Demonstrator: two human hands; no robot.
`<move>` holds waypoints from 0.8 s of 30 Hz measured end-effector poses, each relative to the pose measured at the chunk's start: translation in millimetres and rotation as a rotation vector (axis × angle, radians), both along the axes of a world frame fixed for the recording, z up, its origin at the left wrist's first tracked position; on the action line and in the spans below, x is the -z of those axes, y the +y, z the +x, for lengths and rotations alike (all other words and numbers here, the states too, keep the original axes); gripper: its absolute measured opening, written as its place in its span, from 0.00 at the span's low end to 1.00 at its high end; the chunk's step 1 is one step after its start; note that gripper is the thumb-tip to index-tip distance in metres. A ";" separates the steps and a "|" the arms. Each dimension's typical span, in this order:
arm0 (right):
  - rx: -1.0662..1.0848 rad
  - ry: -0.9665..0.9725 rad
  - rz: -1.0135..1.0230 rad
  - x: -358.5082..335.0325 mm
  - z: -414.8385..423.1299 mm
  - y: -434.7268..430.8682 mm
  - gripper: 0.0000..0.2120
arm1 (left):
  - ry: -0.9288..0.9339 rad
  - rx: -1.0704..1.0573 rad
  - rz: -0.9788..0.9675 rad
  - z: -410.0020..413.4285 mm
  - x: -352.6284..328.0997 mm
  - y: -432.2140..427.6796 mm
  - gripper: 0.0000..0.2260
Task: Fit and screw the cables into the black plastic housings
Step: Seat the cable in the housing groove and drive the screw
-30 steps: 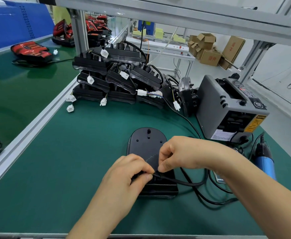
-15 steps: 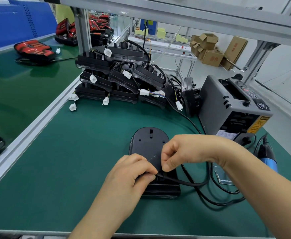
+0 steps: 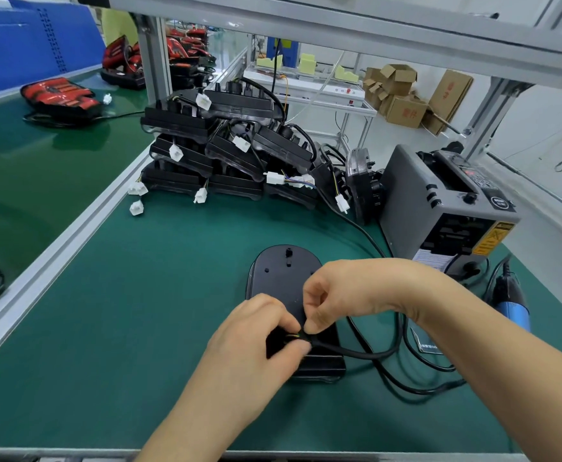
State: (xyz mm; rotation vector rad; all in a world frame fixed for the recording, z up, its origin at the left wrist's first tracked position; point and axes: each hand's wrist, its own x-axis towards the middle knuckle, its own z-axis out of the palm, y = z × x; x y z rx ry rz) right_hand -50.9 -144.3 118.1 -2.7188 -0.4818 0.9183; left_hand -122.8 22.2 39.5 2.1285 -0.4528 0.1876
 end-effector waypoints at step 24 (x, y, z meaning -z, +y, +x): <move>0.064 0.125 0.199 9.0 5.6 -9.7 0.06 | -0.521 -0.079 0.222 -6.3 21.6 -11.3 0.03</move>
